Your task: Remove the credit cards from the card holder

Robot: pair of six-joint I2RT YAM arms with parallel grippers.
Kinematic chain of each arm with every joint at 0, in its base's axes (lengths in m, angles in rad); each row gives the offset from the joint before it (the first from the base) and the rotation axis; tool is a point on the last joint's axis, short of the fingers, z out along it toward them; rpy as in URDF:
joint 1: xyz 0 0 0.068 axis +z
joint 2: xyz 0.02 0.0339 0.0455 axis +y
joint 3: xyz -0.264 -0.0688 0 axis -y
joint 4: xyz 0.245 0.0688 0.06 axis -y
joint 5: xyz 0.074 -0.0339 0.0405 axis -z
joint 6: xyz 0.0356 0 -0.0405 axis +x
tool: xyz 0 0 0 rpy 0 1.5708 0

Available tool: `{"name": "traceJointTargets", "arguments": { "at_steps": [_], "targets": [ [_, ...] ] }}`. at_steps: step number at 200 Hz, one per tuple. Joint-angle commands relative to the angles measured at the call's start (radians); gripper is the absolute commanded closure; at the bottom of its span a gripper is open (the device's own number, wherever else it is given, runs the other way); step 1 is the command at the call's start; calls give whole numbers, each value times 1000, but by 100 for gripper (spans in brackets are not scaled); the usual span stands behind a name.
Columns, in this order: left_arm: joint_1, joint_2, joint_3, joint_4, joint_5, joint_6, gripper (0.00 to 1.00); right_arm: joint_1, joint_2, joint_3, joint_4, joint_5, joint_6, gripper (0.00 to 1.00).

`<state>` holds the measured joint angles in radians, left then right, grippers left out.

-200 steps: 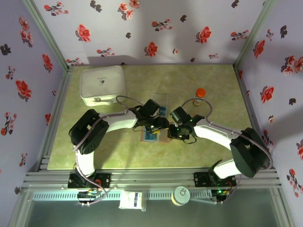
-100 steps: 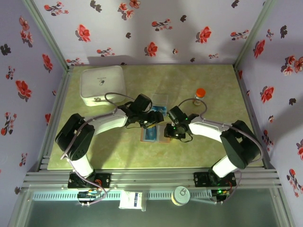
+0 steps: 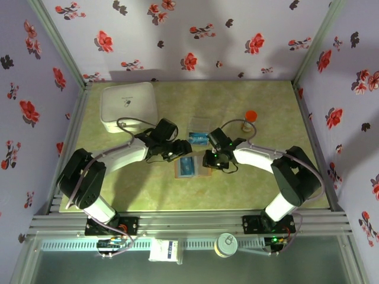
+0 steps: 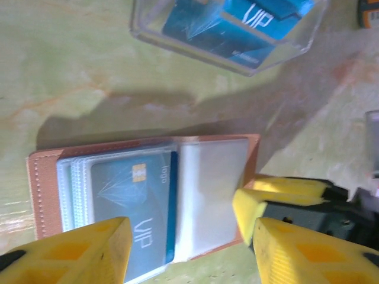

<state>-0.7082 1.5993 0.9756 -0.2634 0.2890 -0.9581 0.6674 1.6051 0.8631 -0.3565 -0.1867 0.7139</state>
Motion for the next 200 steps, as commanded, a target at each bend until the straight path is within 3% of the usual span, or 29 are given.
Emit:
{"name": "traceJointTargets", "arguments": {
  "at_steps": [1, 44, 100, 200],
  "targets": [
    [5, -32, -33, -39, -31, 33, 45, -7, 15, 34, -20, -3, -18, 69],
    [6, -18, -70, -26, -34, 38, 49, -7, 3, 62, -71, 23, -22, 69],
    [6, -9, -105, -44, -40, 71, 63, 6, -48, 77, -98, 44, 8, 69],
    [13, 58, -121, 26, -10, 104, 66, 81, -10, 122, -34, -7, 97, 69]
  ]
}}
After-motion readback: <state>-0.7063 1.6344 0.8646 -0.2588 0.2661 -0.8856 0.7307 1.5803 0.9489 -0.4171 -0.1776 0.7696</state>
